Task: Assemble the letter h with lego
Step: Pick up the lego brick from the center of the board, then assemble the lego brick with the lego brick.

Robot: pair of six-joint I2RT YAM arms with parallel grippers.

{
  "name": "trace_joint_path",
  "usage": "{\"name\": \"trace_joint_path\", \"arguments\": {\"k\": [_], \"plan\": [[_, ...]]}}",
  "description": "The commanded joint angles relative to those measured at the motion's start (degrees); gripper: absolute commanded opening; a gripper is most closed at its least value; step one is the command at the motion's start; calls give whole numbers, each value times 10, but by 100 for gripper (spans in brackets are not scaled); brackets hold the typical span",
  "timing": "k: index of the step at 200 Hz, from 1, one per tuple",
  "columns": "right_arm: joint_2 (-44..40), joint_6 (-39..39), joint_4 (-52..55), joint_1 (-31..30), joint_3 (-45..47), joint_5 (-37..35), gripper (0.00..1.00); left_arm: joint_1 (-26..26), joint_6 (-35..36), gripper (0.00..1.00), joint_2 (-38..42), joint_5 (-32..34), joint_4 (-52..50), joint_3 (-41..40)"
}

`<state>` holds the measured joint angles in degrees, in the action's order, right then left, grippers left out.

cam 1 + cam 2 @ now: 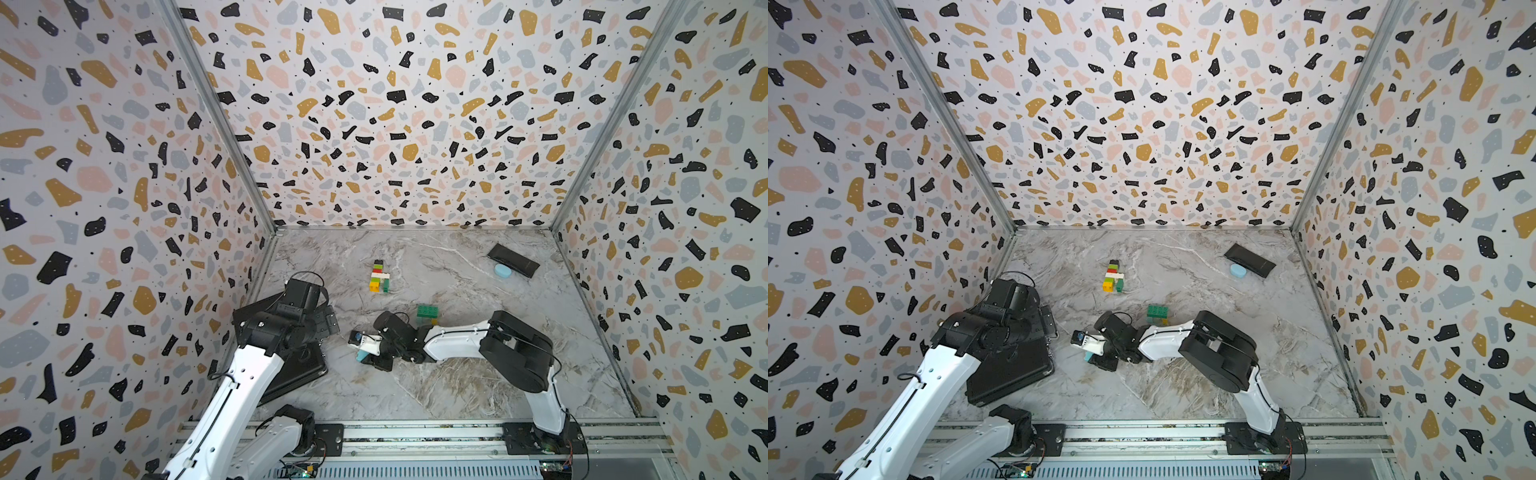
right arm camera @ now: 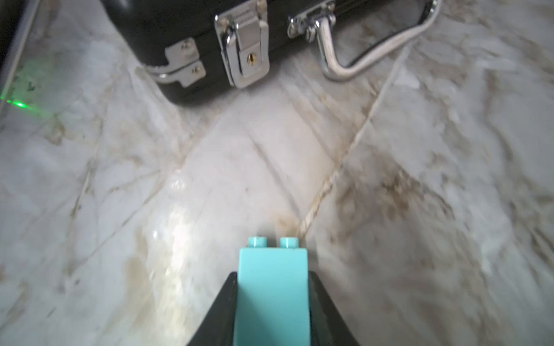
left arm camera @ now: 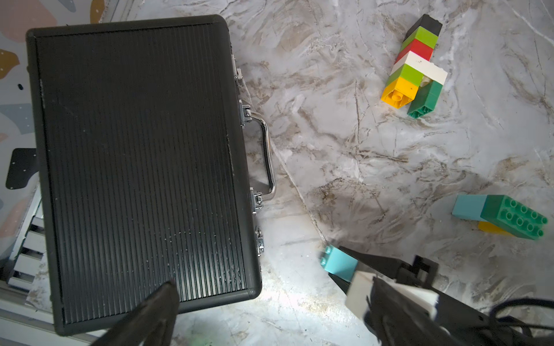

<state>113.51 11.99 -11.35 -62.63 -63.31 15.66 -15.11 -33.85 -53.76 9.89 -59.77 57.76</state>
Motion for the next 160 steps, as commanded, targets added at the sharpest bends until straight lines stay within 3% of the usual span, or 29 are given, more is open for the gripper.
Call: {"name": "trace_joint_path", "arguments": {"k": [1,32,64,97,115,130,160], "plan": [[-114,-57,-71,4,87,-14,8,3,32,99,-1,-51,31,-5],[-238,-89,-110,18,220,-36,3,-5,69,99,2,-168,84,-35],[-341,-139,-279,58,377,-78,0,-34,77,94,-5,-279,133,-46],[-365,-189,-361,121,406,1,0,-60,-35,89,-32,-453,289,-87],[-372,-193,-362,128,411,9,0,-84,-125,75,-78,-569,441,-115],[-387,-196,-363,129,418,7,0,-109,-139,69,-118,-577,465,-108],[-416,-194,-348,133,423,8,0,-152,-151,68,-184,-580,486,-78]]}}
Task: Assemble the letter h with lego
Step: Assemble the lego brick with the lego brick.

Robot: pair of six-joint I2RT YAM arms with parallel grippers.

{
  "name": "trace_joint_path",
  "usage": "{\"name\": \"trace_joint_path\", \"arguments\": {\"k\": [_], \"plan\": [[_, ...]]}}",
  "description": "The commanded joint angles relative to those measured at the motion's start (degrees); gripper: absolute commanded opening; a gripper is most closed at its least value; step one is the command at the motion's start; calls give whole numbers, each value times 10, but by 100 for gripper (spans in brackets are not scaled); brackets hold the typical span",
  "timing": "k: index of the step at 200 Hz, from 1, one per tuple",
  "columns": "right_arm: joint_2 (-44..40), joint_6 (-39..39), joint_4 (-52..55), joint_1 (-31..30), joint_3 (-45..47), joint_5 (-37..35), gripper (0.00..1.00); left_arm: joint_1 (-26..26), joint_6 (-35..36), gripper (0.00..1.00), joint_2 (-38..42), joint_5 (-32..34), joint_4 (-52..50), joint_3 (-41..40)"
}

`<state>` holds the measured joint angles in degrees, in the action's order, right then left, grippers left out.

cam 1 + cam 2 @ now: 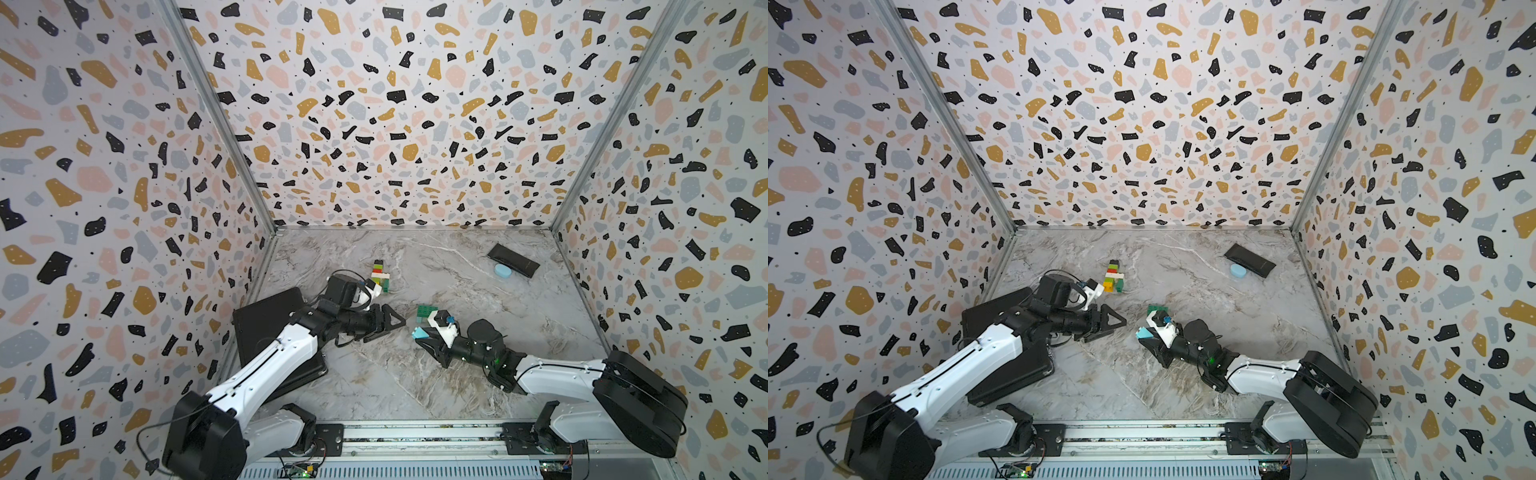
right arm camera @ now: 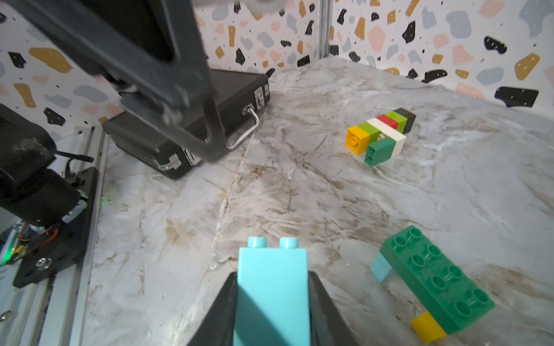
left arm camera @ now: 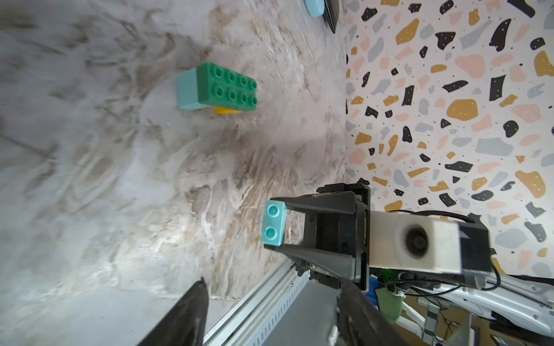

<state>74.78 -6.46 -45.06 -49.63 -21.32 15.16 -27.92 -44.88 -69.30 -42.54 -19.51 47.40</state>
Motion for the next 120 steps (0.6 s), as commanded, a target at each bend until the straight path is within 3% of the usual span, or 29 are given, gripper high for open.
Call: {"name": "trace_joint_path", "arguments": {"k": [1,45,120], "plan": [[-30,-9,-9,3,3,13,0,-24,-41,68,-29,-55,84,26],[-75,8,38,5,1,10,0,-42,-48,56,-80,-50,87,57],[-85,4,51,11,-3,25,0,-60,-36,22,-117,-58,75,77]]}}
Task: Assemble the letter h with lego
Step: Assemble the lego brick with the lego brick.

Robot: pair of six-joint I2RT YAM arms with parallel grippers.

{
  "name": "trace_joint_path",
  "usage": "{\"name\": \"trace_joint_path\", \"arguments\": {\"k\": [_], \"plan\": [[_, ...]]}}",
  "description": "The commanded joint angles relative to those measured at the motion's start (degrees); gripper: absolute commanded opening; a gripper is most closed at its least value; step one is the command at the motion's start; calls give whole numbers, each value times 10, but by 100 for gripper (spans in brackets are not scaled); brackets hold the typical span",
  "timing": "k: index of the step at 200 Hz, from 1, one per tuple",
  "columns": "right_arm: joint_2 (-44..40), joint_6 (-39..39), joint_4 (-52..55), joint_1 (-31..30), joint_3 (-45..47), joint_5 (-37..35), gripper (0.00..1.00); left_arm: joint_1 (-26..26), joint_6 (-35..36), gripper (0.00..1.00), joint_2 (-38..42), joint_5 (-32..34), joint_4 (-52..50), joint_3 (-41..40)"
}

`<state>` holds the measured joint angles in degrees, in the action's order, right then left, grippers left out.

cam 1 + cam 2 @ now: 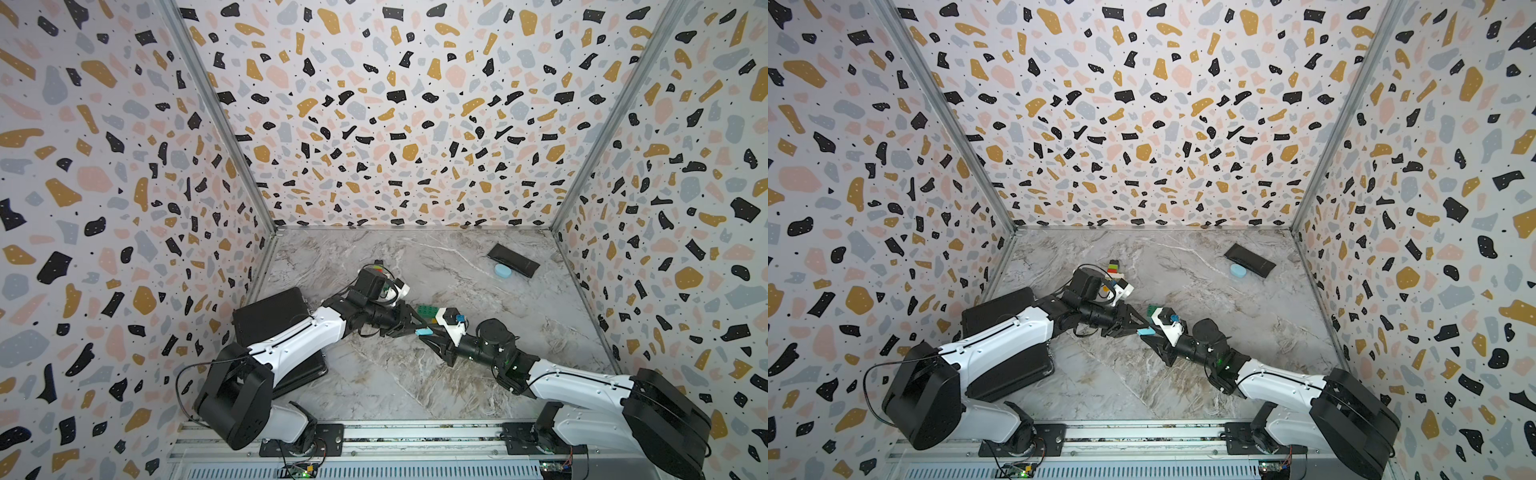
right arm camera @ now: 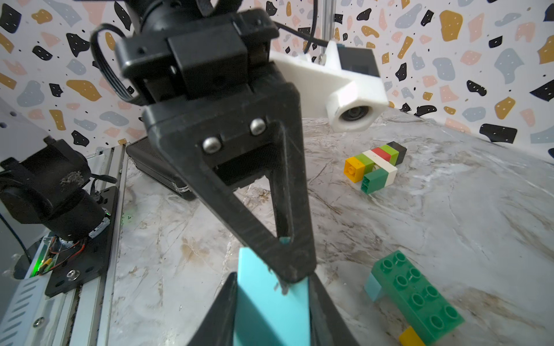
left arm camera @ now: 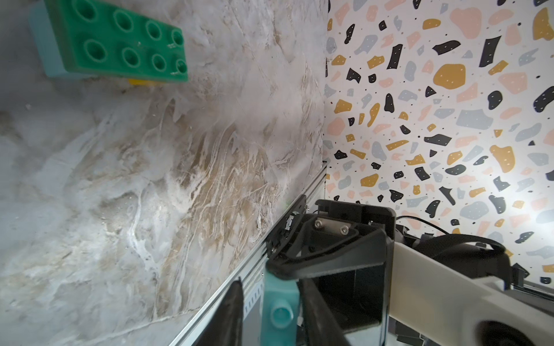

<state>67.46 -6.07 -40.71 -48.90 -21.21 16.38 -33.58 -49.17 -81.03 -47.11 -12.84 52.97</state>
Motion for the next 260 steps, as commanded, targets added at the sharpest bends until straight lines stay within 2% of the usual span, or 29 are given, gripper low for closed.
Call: {"name": "trace_joint_path", "arguments": {"k": [1,31,41,50,71,87,110,122,134,152,170,183,213,260], "plan": [[-12,-1,7,4,-4,13,0,-3,7,22,0,-12,7,21],[-9,-7,9,7,-6,8,0,-3,21,0,5,-2,-16,29],[-8,-10,8,8,-6,0,6,-3,27,0,9,9,-25,32],[-6,-13,8,8,-7,-7,14,-3,32,0,13,21,-35,35],[-6,-22,9,7,-5,-32,44,-3,45,0,30,67,-60,43],[-18,-30,-2,8,7,-75,60,-3,56,0,52,147,-87,46],[-46,-45,-35,8,38,-167,72,-8,58,0,75,276,-110,45],[-56,-53,-52,8,55,-239,77,-18,57,0,72,342,-113,48],[-61,-73,-31,12,58,-342,82,-34,60,0,54,401,-117,62],[-53,-118,44,29,43,-476,84,-63,80,0,8,481,-148,108],[-42,-172,106,49,30,-535,83,-88,102,0,-45,537,-169,157],[-34,-211,132,62,27,-562,82,-92,104,0,-84,538,-178,190],[-8,-281,179,108,13,-517,80,-95,111,0,-160,522,-198,255],[25,-292,192,127,-7,-477,79,-106,120,0,-248,544,-250,339]]}}
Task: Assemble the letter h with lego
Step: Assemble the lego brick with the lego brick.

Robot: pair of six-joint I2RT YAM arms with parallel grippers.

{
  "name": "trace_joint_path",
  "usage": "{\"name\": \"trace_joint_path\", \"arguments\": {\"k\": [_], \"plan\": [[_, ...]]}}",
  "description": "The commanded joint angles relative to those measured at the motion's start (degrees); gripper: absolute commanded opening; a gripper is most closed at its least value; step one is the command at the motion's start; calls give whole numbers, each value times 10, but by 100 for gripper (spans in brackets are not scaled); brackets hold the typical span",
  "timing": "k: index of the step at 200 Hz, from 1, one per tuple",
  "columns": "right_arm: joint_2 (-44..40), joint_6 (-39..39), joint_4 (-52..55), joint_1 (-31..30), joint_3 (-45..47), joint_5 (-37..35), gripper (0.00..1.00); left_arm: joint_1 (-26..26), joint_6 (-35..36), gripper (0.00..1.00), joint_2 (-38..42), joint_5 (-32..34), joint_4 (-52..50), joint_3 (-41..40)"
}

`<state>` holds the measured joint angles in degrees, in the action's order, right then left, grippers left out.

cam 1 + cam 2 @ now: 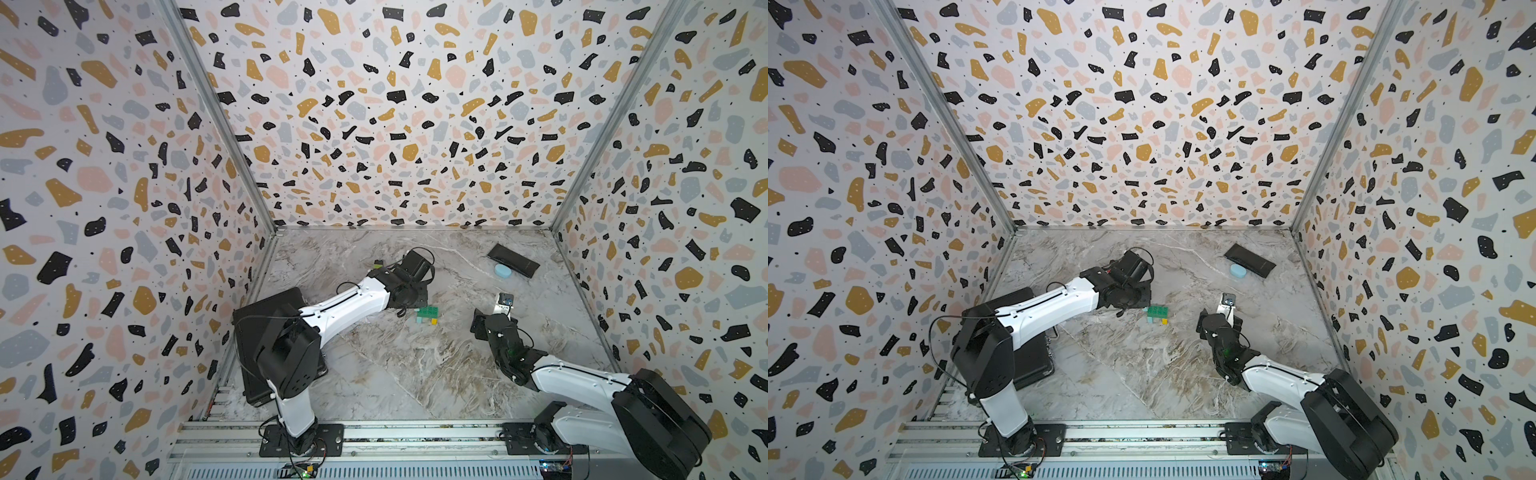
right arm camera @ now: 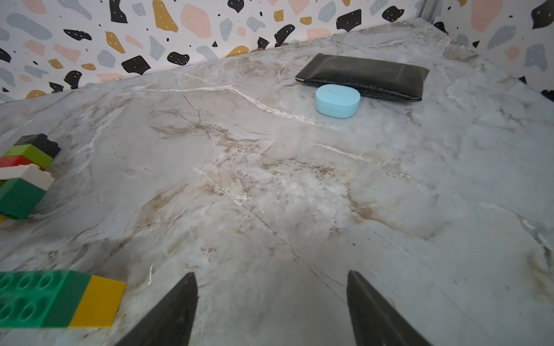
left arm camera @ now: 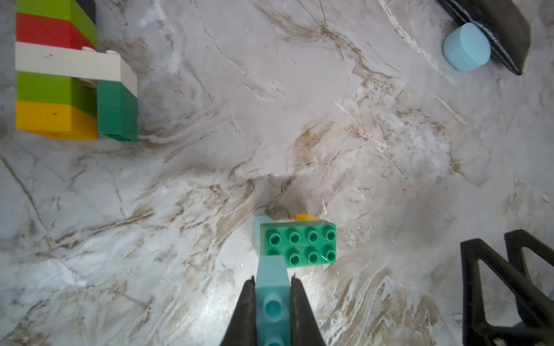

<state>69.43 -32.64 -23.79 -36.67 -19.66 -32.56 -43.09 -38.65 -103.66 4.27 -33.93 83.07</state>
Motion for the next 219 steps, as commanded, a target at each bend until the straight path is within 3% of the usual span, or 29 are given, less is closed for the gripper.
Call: {"name": "trace_joint_path", "arguments": {"k": [1,55,219], "plan": [[6,-26,23,5,-23,14,79,-12,14,0,-24,30,-40,40],[20,-22,16,8,-32,36,78,-24,20,0,-69,49,-74,90],[32,-21,16,10,-41,60,76,-36,5,0,-106,64,-84,96]]}}
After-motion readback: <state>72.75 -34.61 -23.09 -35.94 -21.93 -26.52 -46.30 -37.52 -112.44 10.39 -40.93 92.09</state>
